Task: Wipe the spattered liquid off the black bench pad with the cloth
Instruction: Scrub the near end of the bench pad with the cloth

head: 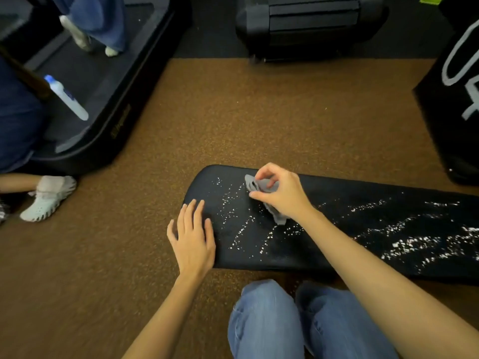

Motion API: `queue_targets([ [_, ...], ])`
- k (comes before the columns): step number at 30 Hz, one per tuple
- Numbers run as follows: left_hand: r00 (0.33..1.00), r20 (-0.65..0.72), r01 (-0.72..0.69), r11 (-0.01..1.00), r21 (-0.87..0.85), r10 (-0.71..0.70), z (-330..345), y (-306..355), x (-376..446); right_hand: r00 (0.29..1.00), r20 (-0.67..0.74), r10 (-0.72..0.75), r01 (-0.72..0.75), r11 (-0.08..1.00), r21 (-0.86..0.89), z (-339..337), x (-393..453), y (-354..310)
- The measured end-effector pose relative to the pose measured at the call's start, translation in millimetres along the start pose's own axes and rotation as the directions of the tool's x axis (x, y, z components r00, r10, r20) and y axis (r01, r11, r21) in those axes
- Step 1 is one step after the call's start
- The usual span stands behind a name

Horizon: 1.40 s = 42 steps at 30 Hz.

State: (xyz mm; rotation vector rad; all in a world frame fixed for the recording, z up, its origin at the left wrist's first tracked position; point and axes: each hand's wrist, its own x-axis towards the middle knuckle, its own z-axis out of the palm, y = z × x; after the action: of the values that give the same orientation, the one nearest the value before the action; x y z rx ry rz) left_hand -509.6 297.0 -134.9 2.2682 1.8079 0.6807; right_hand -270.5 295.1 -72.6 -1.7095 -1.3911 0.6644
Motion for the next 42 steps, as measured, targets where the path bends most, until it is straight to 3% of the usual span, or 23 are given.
queue_targets([
  [3, 0.998, 0.016, 0.057, 0.998, -0.010, -0.057, 4.3, -7.6, 0.4, 0.995, 0.094, -0.012, 0.023, 0.993, -0.119, 14.3, -6.0, 10.8],
  [6, 0.995, 0.055, 0.084, 0.996, -0.023, -0.082, 9.6, -10.4, 2.2, 0.998, -0.038, -0.043, 0.034, 0.977, -0.211, 22.3, -13.6, 18.4],
  [8, 0.995, 0.075, 0.070, 0.997, -0.021, -0.069, 12.3, -11.5, 3.2, 0.995, -0.047, -0.091, 0.069, 0.934, -0.349, 28.2, -17.2, 23.1],
  [12, 0.994, 0.102, 0.044, 0.999, -0.017, -0.042, 14.3, -15.1, 2.0, 0.982, 0.175, -0.068, 0.161, 0.788, -0.594, 44.6, -21.0, 35.8],
  [15, 0.993, 0.119, 0.016, 0.999, -0.040, -0.011, 14.8, -18.9, -0.4, 0.974, 0.218, -0.056, 0.194, 0.699, -0.689, 57.6, -20.3, 49.2],
  [22, 0.992, 0.129, 0.005, 0.999, -0.045, 0.001, 17.4, -21.6, -2.4, 0.983, 0.170, -0.066, 0.169, 0.684, -0.709, 60.8, 4.6, 52.2],
  [25, 0.992, 0.126, 0.017, 0.999, -0.039, -0.012, 18.0, -19.6, -2.3, 0.983, 0.170, -0.070, 0.163, 0.762, -0.627, 66.0, 3.6, 45.1],
  [29, 0.993, 0.115, 0.019, 0.999, -0.034, -0.015, 17.1, -17.9, -3.3, 0.920, 0.337, -0.202, 0.335, 0.851, -0.405, 62.6, -20.9, 44.9],
  [33, 0.994, 0.105, 0.017, 0.999, -0.027, -0.014, 18.4, -19.8, -3.0, 0.852, 0.452, -0.265, 0.467, 0.775, -0.425, 39.2, -10.7, 58.0],
  [39, 0.995, 0.092, 0.029, 1.000, -0.003, -0.029, 18.8, -18.7, -3.4, 0.944, 0.293, -0.151, 0.304, 0.746, -0.593, 38.0, 26.6, 60.4],
  [42, 0.994, 0.100, 0.031, 1.000, 0.001, -0.031, 19.1, -17.0, -1.9, 0.957, 0.239, -0.166, 0.272, 0.803, -0.530, 44.3, 19.8, 58.0],
])
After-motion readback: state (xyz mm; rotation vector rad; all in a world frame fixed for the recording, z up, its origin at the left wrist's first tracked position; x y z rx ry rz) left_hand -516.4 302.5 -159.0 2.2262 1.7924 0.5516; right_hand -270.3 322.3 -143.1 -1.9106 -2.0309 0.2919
